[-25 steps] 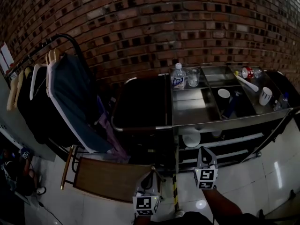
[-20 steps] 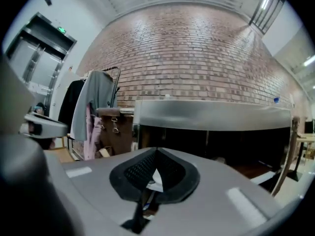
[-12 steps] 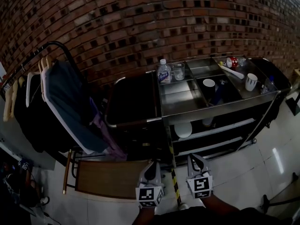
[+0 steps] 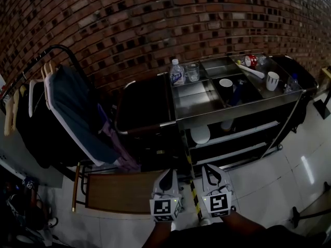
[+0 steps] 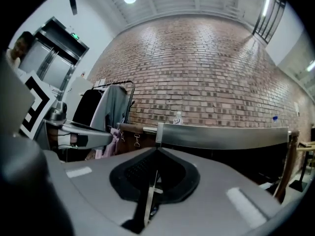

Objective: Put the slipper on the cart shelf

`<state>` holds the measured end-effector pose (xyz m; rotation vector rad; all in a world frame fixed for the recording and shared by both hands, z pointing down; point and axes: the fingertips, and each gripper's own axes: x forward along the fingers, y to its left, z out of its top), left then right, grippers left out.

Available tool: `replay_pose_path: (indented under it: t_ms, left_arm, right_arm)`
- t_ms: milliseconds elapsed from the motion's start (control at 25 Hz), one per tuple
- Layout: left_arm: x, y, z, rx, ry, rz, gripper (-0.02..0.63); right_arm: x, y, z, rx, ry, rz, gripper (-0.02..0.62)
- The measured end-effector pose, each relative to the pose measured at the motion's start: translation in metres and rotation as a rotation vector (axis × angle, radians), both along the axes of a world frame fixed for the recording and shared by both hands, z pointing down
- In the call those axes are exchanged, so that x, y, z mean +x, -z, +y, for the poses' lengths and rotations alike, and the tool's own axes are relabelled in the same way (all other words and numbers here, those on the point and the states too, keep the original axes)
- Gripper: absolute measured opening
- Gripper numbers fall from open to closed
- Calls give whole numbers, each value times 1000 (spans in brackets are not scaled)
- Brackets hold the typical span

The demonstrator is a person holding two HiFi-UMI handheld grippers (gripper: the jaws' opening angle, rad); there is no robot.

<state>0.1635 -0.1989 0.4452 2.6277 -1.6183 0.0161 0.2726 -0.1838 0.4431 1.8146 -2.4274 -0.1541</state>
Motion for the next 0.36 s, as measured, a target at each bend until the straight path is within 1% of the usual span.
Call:
replay_pose_path:
  t_ms: [160, 360]
  left_arm:
    - [1, 0, 5, 8, -7, -21, 15]
    - [3, -1, 8, 10, -12, -18, 15]
  right_arm:
    - [-3, -3, 5, 7, 11, -5, 2]
    - [-3, -4, 10, 14, 11, 1, 2]
